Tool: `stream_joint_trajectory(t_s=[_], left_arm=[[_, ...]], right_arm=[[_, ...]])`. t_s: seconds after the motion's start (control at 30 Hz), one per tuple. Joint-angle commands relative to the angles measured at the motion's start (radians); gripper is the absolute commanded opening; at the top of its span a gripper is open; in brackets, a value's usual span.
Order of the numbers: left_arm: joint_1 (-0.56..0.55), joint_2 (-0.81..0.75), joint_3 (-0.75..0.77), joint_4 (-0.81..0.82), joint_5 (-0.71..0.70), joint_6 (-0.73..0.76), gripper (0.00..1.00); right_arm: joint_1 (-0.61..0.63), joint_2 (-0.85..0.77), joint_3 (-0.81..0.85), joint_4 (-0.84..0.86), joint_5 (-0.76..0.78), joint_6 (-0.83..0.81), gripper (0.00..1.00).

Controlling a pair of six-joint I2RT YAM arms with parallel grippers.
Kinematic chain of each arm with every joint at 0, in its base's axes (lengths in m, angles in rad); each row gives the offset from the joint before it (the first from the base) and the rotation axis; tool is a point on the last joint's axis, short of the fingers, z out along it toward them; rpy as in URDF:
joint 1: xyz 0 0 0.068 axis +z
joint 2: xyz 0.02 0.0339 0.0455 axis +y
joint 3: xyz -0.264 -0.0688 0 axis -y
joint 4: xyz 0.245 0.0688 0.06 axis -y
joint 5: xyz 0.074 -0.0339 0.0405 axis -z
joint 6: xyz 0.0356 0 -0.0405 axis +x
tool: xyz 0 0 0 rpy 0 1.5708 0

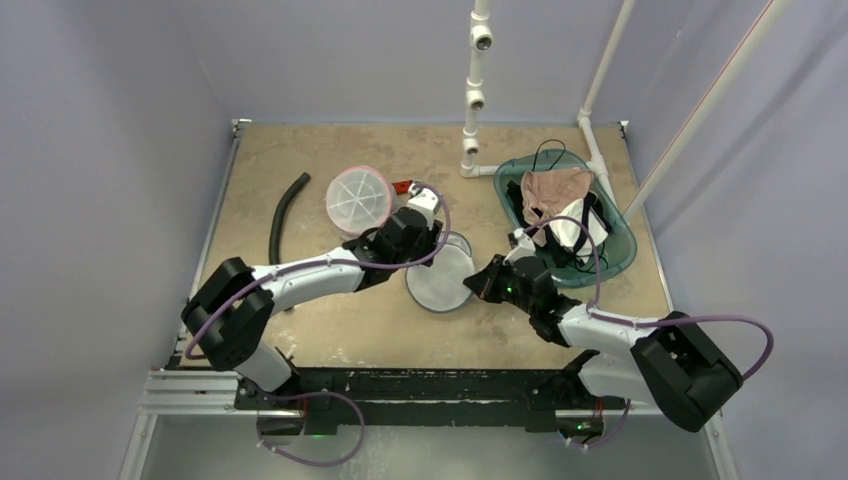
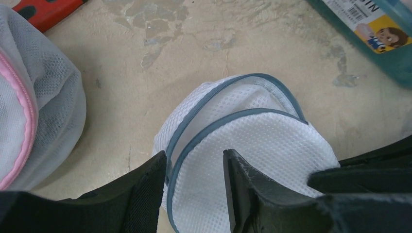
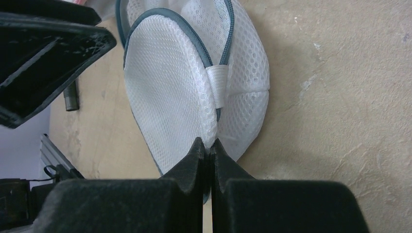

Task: Unzip the laundry bag and remove the bra
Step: Place the laundry bag at the center of the board.

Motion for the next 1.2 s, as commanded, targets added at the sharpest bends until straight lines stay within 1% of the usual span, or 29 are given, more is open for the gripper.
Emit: stream_joint_trajectory(t_s=[0.0, 0.23, 0.3, 0.5, 0.6, 0.73, 0.83, 0.97, 1.07, 1.17], left_arm=[[0.015, 0.041, 0.079, 0.0, -0.031, 0.07, 0.45], [0.028, 0.122, 0.132, -0.022, -0.076, 0.092, 0.45], [0.034, 0.133, 0.133, -0.023, -0.077, 0.092, 0.42], [0.061, 0.149, 0.121, -0.023, -0.064, 0.066, 0.12], [0.064, 0.121, 0.087, -0.001, -0.037, 0.043, 0.01], [0.064, 0.052, 0.011, 0.04, 0.021, -0.018, 0.0], [0.064, -0.013, -0.055, 0.065, 0.083, -0.1, 0.0], [0.062, -0.139, -0.153, 0.073, 0.141, -0.237, 0.0], [0.063, -0.231, -0.236, 0.089, 0.181, -0.352, 0.0], [0.061, -0.296, -0.35, 0.161, 0.206, -0.49, 0.0]], right_arm=[[-0.003, -0.003, -0.01, 0.013, -0.023, -0.05, 0.0], [-0.004, -0.029, -0.01, -0.004, -0.031, -0.058, 0.0], [-0.003, -0.04, -0.012, -0.01, -0.034, -0.058, 0.0], [-0.004, -0.085, -0.008, -0.031, -0.046, -0.058, 0.0], [-0.005, -0.126, -0.001, -0.053, -0.055, -0.055, 0.0], [-0.018, -0.192, 0.008, -0.076, -0.091, -0.03, 0.0], [-0.043, -0.237, 0.004, -0.064, -0.145, 0.018, 0.0], [-0.073, -0.268, -0.004, -0.043, -0.197, 0.087, 0.0], [-0.093, -0.26, -0.013, -0.022, -0.239, 0.131, 0.0], [-0.097, -0.237, -0.02, -0.004, -0.27, 0.142, 0.0]])
